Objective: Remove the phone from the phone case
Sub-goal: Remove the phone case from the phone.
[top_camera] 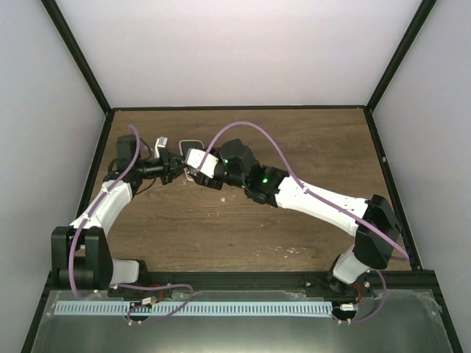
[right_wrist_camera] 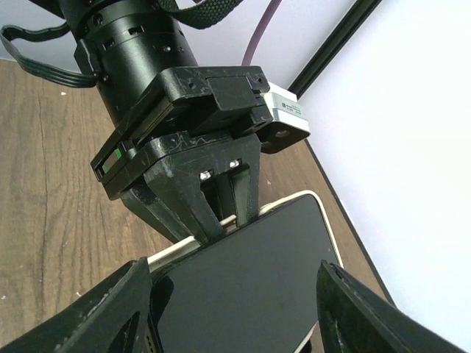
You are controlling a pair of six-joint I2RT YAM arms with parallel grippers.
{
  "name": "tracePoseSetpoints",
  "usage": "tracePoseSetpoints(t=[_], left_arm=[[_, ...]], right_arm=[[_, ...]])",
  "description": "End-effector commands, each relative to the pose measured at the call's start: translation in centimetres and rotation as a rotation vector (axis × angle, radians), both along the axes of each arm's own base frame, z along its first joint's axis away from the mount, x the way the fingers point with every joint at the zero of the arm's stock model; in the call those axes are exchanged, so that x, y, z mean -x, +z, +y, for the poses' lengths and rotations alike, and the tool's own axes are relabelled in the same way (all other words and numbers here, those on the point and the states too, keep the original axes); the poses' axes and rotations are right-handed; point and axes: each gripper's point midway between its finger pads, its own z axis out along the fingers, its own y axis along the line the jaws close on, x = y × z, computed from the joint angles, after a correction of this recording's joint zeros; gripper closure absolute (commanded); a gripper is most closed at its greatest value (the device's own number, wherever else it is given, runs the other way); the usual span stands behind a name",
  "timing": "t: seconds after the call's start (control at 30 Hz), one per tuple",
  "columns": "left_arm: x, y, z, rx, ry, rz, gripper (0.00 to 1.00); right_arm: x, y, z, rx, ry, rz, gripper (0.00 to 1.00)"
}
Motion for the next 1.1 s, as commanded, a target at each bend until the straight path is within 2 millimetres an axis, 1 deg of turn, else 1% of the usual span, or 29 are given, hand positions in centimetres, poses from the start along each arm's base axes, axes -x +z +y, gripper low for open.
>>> tracePoseSetpoints(t=[0.0, 0.2, 0.57, 0.93, 1.0, 1.07], left_arm=[[0.1, 1.2, 0.0, 0.019, -0.014, -0.047, 1.0], [0.0, 1.1, -0.1, 0.021, -0.016, -0.042, 1.0], [-0.1, 0.9, 0.0, 0.018, -0.016, -0.044, 1.0], [-0.2, 0.8, 0.0, 0.011, -0.017, -0.053, 1.0], [-0.1, 0.8, 0.0, 0.01, -0.018, -0.056, 1.0], [-0.1, 1.0, 0.0, 0.009, -0.019, -0.063, 1.0]], right_arm=[[-0.7, -0.7, 0.4, 0.033, -0.036, -0.062, 0.41], [-1.1, -1.6, 0.1, 0.059, -0.055, -0.076, 0.41], [-0.2, -2.5, 0.1, 0.077, -0.019, -0.042, 0.4], [1.1, -2.1, 0.2, 0.05, 0.032, 0.011, 0.41], [1.2, -2.1, 0.2, 0.049, 0.034, 0.014, 0.42], [0.8, -2.2, 0.1, 0.053, 0.019, 0.004, 0.44]])
